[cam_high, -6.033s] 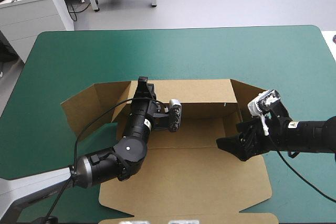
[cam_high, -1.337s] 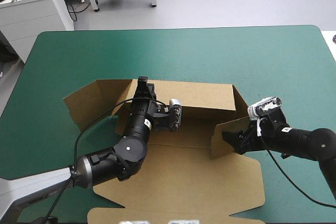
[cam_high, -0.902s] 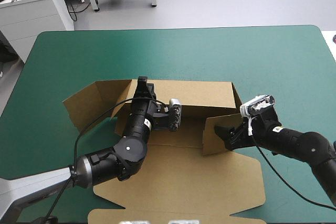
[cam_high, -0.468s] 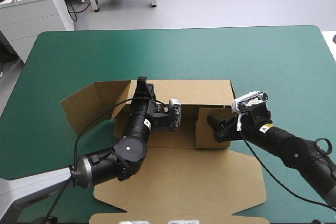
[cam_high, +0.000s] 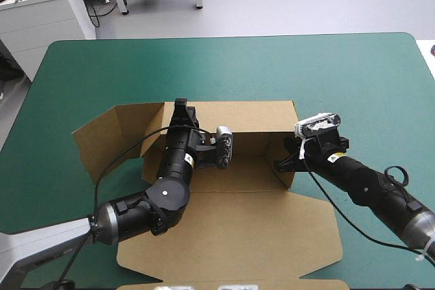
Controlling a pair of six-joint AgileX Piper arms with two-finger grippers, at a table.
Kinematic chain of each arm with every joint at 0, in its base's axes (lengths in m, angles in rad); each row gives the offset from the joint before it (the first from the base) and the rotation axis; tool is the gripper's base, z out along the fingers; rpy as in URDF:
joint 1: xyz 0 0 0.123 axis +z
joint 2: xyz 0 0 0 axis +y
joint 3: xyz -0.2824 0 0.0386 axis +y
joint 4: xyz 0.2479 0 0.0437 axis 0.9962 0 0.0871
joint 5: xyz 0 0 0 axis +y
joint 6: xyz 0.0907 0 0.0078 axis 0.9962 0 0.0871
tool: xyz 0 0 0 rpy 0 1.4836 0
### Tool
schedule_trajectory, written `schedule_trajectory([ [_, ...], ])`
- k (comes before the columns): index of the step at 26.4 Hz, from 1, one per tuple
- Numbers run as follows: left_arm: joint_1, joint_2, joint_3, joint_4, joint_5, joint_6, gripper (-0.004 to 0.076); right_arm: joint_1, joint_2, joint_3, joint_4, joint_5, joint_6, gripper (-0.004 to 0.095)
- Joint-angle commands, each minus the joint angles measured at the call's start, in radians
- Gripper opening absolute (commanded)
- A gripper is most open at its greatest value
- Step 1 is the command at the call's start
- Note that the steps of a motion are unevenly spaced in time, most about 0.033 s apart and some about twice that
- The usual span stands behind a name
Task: Fold the box
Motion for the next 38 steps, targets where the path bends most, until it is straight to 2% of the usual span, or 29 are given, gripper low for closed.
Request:
schedule_trajectory([
  [1,-0.006,-0.032,-0.029,0.046,-0.008,-0.014,-0.0010,0.007,-0.020,-0.027,0.020,-0.007,-0.024,-0.0009],
  [10,-0.006,-0.032,-0.029,0.050,-0.007,-0.032,-0.0007,0.007,-0.020,-0.027,0.020,-0.007,-0.026,-0.0009],
  [12,-0.006,-0.032,-0.029,0.050,-0.007,-0.032,0.0026,0.007,-0.020,-0.027,0.020,-0.007,-0.026,-0.0009],
  [14,-0.006,-0.032,-0.029,0.050,-0.007,-0.032,0.0100,0.007,-0.020,-0.027,0.020,-0.016,-0.026,-0.0009],
  [19,-0.006,-0.032,-0.029,0.057,-0.007,-0.032,0.0421,0.007,-0.016,-0.031,0.020,-0.087,-0.026,-0.0009],
  [21,-0.006,-0.032,-0.029,0.058,-0.005,-0.032,0.0476,0.007,-0.010,-0.031,0.020,-0.122,-0.026,-0.0009],
  [29,-0.067,-0.032,-0.029,0.060,0.072,-0.032,0.0475,0.007,0.042,-0.071,0.022,-0.226,-0.026,-0.0009],
  [34,-0.167,-0.032,-0.029,0.066,0.135,-0.032,0.0475,-0.040,0.161,-0.200,0.022,-0.228,-0.026,-0.0009],
  [38,-0.203,-0.032,-0.029,0.066,0.143,-0.032,0.0475,-0.105,0.235,-0.283,0.022,-0.211,-0.033,-0.0009],
])
